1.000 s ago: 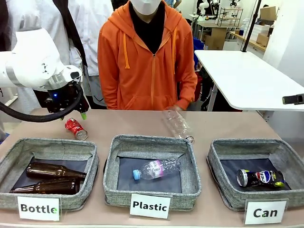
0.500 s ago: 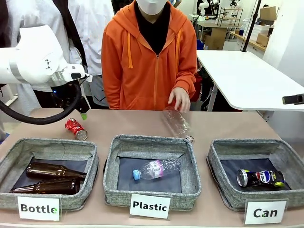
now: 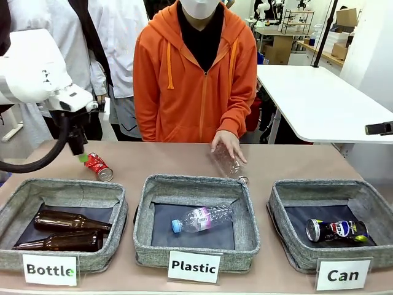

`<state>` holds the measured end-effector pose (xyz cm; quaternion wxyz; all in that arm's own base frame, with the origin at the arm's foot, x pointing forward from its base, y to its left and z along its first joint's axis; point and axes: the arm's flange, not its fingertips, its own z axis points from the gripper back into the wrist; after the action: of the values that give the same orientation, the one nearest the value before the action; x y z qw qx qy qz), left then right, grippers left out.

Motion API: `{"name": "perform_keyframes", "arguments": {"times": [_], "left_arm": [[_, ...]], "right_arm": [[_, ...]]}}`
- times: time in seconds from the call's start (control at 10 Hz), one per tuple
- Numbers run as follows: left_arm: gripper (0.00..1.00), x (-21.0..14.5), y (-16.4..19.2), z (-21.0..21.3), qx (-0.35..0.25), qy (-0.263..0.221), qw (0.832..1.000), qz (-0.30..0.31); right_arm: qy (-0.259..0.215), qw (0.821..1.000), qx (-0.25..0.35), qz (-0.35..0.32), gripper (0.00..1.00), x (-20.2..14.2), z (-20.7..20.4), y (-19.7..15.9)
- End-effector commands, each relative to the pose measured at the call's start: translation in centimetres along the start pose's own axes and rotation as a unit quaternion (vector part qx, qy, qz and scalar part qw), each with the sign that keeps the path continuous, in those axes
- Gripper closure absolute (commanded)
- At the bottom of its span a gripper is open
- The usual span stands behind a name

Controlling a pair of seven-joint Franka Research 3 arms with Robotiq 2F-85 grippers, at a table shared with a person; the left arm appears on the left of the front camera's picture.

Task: Sort the can waste into the basket.
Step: Pick up the can waste from the table and place it in the right Fabric basket.

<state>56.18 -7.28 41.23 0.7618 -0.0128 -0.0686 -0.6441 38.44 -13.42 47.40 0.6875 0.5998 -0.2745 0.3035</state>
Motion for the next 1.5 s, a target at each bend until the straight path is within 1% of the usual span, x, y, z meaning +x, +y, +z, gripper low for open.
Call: {"name": "perform_keyframes", "arguments": {"times": [0.0,0.1,0.2,0.3,0.4,0.5,0.6,0.7,0.8,0.9,1.0,1.1,1.2,1.3,1.4], "left_arm": [[0.0,-0.7,-0.7,-0.2,0.007,0.024,0.859,-0.511],[0.0,0.2,-0.7,-0.3,0.002,0.042,0.815,-0.578],[0.0,0.8,-0.4,-0.3,-0.017,0.061,0.757,-0.651],[0.0,1.1,0.2,-0.1,-0.026,0.057,0.715,-0.696],[0.0,1.3,0.6,0.1,-0.022,0.059,0.68,-0.731],[0.0,1.8,0.8,0.2,-0.016,0.043,0.655,-0.754],[0.0,2.1,0.9,0.5,-0.014,0.022,0.65,-0.76],[0.0,2.6,1.0,1.0,-0.028,-0.028,0.689,-0.724],[0.0,2.7,0.2,0.1,-0.041,0.04,0.83,-0.555],[0.0,2.7,0.2,0.1,-0.041,0.04,0.83,-0.555],[0.0,3.1,0.4,0.6,-0.033,0.028,0.78,-0.625],[0.0,2.3,0.6,-0.3,-0.013,0.026,0.818,-0.574],[0.0,1.1,1.1,-1.0,-0.006,-0.007,0.841,-0.54],[0.0,0.2,1.5,-2.3,-0.003,-0.018,0.855,-0.519],[0.0,-0.3,1.9,-4.0,-0.019,-0.017,0.865,-0.502]], "right_arm": [[0.007,1.0,0.005,0.007,0.0,-0.1,0.2,0.2],[0.007,1.0,0.005,0.007,0.0,-0.1,0.2,0.2],[0.007,1.0,0.005,0.007,0.0,-0.1,0.2,0.2],[0.007,1.0,0.005,0.007,0.0,-0.1,0.2,0.2],[0.007,1.0,0.005,0.007,0.0,-0.1,0.2,0.2],[0.007,1.0,0.005,0.007,0.0,-0.1,0.2,0.2],[0.007,1.0,0.005,0.007,0.0,-0.1,0.2,0.2],[0.007,1.0,0.005,0.007,0.0,-0.1,0.2,0.2],[0.007,1.0,0.005,0.007,0.0,-0.1,0.2,0.2],[0.007,1.0,0.005,0.007,0.0,-0.1,0.2,0.2],[0.007,1.0,0.005,0.007,0.0,-0.1,0.2,0.2],[0.007,1.0,0.005,0.007,0.0,-0.1,0.2,0.2],[0.007,1.0,0.005,0.007,0.0,-0.1,0.2,0.2],[0.007,1.0,0.005,0.007,0.0,-0.1,0.2,0.2],[0.007,1.0,0.005,0.007,0.0,-0.1,0.2,0.2]]}}
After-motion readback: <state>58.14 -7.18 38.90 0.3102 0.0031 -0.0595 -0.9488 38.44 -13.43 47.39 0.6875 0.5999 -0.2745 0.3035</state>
